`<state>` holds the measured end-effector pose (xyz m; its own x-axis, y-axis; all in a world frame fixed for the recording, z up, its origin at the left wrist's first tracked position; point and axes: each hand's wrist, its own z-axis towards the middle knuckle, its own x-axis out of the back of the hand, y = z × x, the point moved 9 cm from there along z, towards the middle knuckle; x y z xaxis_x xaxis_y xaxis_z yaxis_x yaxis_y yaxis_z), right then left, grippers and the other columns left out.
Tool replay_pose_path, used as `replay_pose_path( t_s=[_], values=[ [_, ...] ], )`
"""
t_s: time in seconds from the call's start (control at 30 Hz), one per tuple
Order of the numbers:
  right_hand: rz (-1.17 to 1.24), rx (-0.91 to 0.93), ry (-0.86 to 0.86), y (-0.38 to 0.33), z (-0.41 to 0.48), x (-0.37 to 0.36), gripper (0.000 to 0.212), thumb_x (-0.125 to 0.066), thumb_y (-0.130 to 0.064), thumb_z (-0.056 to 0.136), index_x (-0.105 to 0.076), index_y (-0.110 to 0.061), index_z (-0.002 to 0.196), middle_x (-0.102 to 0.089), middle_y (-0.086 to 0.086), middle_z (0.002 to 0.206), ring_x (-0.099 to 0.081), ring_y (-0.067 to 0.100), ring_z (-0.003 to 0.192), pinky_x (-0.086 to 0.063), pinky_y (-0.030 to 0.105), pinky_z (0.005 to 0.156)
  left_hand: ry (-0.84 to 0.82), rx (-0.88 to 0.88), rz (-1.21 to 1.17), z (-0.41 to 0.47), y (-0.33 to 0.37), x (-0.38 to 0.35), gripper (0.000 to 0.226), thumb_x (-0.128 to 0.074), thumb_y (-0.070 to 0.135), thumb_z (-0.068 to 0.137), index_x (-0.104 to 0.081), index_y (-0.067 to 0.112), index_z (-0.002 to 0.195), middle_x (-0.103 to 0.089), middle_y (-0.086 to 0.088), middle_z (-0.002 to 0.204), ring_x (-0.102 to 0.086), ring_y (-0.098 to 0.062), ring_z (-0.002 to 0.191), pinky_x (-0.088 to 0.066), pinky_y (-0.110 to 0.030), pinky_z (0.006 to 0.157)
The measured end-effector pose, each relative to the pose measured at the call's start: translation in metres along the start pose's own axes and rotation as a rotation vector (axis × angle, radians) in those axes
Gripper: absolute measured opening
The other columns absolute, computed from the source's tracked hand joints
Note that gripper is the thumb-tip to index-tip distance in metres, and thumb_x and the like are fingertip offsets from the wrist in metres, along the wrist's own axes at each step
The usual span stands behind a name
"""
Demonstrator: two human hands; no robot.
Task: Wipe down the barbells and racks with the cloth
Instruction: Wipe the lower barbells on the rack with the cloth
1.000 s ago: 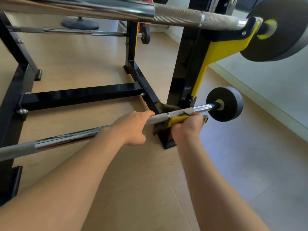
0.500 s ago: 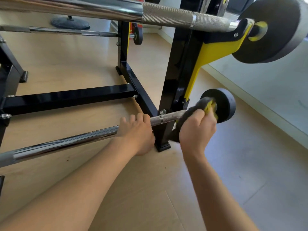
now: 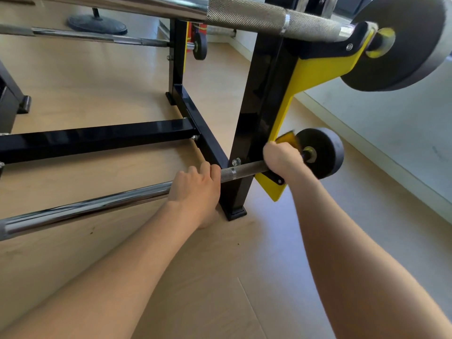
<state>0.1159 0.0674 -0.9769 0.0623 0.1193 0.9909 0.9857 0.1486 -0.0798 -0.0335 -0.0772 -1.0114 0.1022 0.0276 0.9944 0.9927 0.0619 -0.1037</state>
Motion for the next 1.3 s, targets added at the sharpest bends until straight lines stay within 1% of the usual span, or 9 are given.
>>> replay_pose_path(
  t_s=[0.43,0.53,0.73,0.8,0.87,0.93,1.0,1.17,1.3],
  values=[
    [-0.056,-0.041,0.059,0.01,-0.004,0.022,0.006,-0.06,-0.012,0.102,-0.062,-0.008,0.099,-0.047,0.006,0.073,-0.056,0.027,0.081,-0.047,0.035,0.073,0.025,-0.071,-0.133,-0.002,-0.014,0.006,0.074,-0.073,0.009,0.09,-0.029,0.021,0.149,-0.051,-0.009,0.126,-0.058,-0.025,0.104,-0.047,-0.032,0.074],
    [-0.134,0.068,0.075,-0.027,-0.021,0.015,0.011,-0.059,-0.013,0.1,-0.068,-0.009,0.106,-0.057,0.011,0.092,-0.06,0.034,0.093,-0.057,0.045,0.087,0.057,-0.006,-0.169,-0.002,-0.022,0.009,0.055,-0.066,0.009,0.097,-0.038,0.02,0.143,-0.058,-0.007,0.108,-0.052,-0.022,0.084,-0.043,-0.032,0.067],
    [0.268,0.111,0.288,-0.047,-0.084,0.015,0.023,-0.046,-0.019,0.103,-0.055,-0.01,0.084,-0.051,0.001,0.076,-0.05,0.021,0.069,-0.042,0.032,0.062,0.059,0.291,-0.032,-0.021,-0.066,0.002,0.018,-0.064,0.034,0.094,-0.068,0.026,0.11,-0.068,-0.001,0.098,-0.069,-0.028,0.091,-0.039,-0.032,0.065],
    [0.515,0.346,0.164,-0.076,-0.11,-0.006,0.026,-0.04,-0.023,0.103,-0.061,-0.019,0.088,-0.063,0.001,0.086,-0.062,0.019,0.085,-0.053,0.044,0.092,0.083,0.338,-0.056,-0.026,-0.081,-0.002,0.015,-0.064,0.038,0.09,-0.068,0.026,0.098,-0.061,-0.001,0.084,-0.062,-0.028,0.078,-0.041,-0.03,0.062],
    [0.405,0.691,-0.013,-0.116,-0.145,-0.037,0.046,-0.035,-0.036,0.1,-0.059,-0.024,0.137,-0.058,0.007,0.144,-0.045,0.022,0.142,-0.01,0.05,0.131,0.078,0.333,-0.108,-0.025,-0.089,-0.008,0.023,-0.064,0.045,0.082,-0.066,0.023,0.088,-0.06,-0.003,0.08,-0.062,-0.029,0.075,-0.052,-0.032,0.066],
    [0.356,0.819,-0.082,-0.123,-0.149,-0.047,0.066,-0.032,-0.042,0.098,-0.036,-0.025,0.161,-0.032,0.003,0.167,-0.014,0.016,0.158,0.009,0.042,0.128,0.032,0.294,-0.167,-0.024,-0.092,-0.014,0.028,-0.063,0.05,0.077,-0.063,0.022,0.082,-0.061,-0.003,0.077,-0.063,-0.029,0.072,-0.058,-0.037,0.068],
    [0.34,0.86,0.0,-0.117,-0.13,-0.043,0.06,-0.034,-0.038,0.101,-0.037,-0.025,0.16,-0.042,0.0,0.16,-0.027,0.015,0.153,-0.005,0.044,0.131,-0.037,0.243,-0.182,-0.025,-0.091,-0.015,0.023,-0.069,0.046,0.08,-0.062,0.024,0.085,-0.057,0.001,0.074,-0.06,-0.024,0.069,-0.054,-0.033,0.061],
    [-0.219,0.964,0.34,-0.134,-0.101,-0.065,0.049,-0.039,-0.057,0.107,-0.039,-0.028,0.148,-0.055,0.003,0.126,-0.057,0.024,0.106,-0.048,0.043,0.098,-0.149,0.169,-0.199,-0.023,-0.093,-0.015,0.016,-0.071,0.025,0.078,-0.055,0.025,0.08,-0.059,0.002,0.077,-0.058,-0.018,0.068,-0.043,-0.029,0.052],
    [-0.162,1.02,0.385,-0.154,-0.092,-0.043,0.04,-0.028,-0.052,0.111,-0.056,-0.026,0.1,-0.051,-0.008,0.077,-0.041,0.016,0.057,-0.036,0.034,0.056,0.009,0.2,-0.198,-0.028,-0.088,-0.012,0.014,-0.073,0.035,0.083,-0.064,0.025,0.084,-0.058,0.002,0.071,-0.062,-0.022,0.067,-0.058,-0.035,0.063]
  ],
)
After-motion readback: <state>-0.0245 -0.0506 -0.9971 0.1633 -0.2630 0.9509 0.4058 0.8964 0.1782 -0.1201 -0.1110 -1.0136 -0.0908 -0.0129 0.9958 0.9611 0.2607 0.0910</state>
